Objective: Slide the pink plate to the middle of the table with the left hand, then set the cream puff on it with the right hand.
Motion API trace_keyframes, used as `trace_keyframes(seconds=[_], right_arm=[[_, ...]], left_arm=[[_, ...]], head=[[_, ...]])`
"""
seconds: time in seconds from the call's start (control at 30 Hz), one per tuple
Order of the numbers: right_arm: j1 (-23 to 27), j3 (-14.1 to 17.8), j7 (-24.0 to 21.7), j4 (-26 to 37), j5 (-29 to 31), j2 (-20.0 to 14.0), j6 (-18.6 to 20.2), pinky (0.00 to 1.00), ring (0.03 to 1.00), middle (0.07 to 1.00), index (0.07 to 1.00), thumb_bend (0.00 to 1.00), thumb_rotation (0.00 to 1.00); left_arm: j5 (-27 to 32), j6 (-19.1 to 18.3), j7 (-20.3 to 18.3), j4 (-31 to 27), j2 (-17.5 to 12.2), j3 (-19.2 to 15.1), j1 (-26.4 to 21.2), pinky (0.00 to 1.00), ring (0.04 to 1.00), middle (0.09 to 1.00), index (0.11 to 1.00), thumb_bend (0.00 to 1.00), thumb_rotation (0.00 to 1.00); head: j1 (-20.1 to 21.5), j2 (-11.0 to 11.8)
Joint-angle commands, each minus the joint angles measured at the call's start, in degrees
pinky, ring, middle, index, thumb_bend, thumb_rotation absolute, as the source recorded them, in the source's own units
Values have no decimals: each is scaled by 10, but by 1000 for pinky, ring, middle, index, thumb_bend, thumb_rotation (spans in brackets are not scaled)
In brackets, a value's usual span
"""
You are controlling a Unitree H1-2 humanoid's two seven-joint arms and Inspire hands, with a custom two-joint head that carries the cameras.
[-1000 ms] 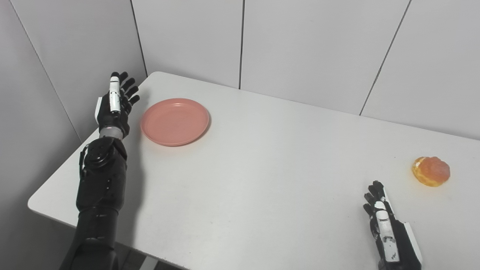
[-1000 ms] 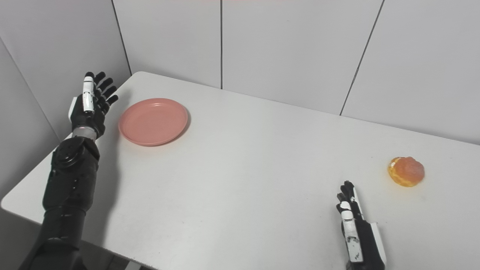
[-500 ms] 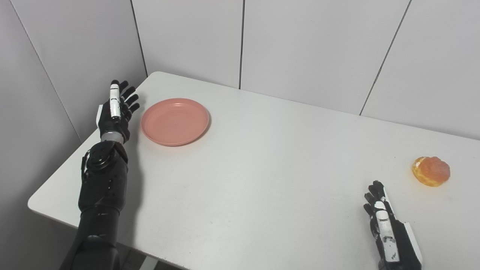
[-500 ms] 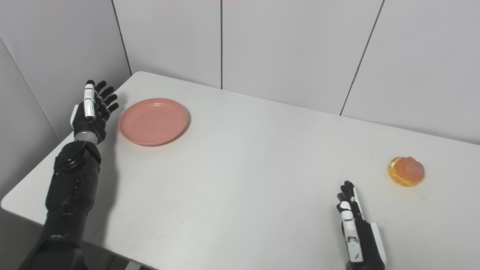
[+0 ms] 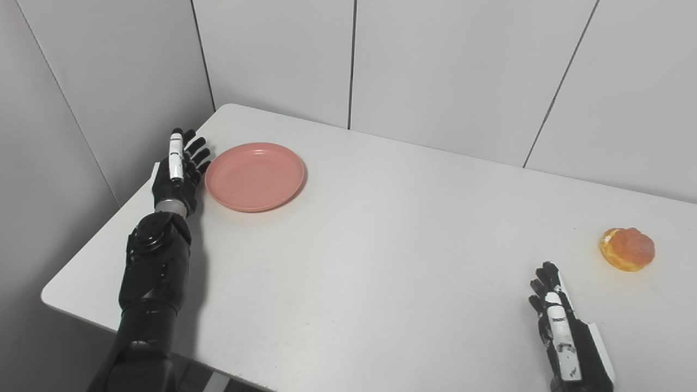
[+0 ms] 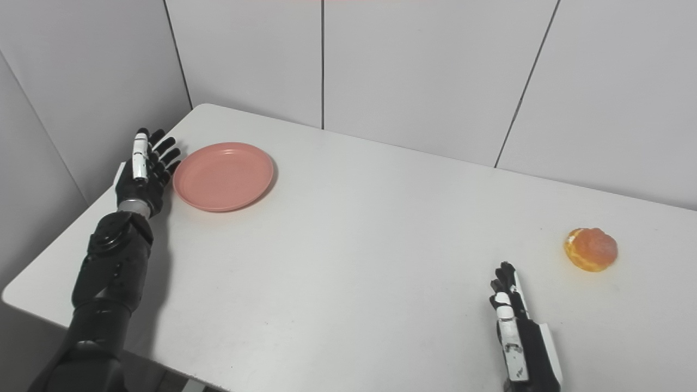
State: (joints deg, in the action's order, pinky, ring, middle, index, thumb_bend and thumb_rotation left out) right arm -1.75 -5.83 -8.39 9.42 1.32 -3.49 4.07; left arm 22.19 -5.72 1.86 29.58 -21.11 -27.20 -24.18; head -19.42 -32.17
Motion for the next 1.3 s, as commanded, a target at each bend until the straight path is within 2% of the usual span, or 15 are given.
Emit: trace_keyframes(seconds=[0.0,0.23,0.4,0.77,0.97,1.27], right_arm=[[8,1,2,24,0,2,-3,999,992,998,999,155,1000],[8,1,2,27,2,3,3,1000,994,1000,1000,150,1000],[8,1,3,24,2,3,-1,1000,993,1000,1000,164,1000],[8,1,3,27,5,5,3,1000,994,1000,1000,175,1000],[8,-1,6,25,-4,5,0,999,989,998,998,168,1000],[9,-3,5,24,-3,8,-5,1000,990,1000,999,173,1000]], left_arm=[[-4,24,-12,1,-15,6,-24,879,890,898,884,328,1000],[-7,35,-9,33,-9,17,-31,884,880,884,872,381,1000],[5,45,-37,57,-2,24,-35,887,887,894,876,406,1000],[2,39,-52,41,19,52,-31,862,869,869,847,403,1000],[3,13,-47,17,35,62,-27,871,868,874,854,397,1000],[-5,0,-54,-15,52,88,-13,870,875,877,860,396,1000]], head=[[-1,-1],[-1,-3],[0,-4],[4,-7],[9,-10],[17,-15]])
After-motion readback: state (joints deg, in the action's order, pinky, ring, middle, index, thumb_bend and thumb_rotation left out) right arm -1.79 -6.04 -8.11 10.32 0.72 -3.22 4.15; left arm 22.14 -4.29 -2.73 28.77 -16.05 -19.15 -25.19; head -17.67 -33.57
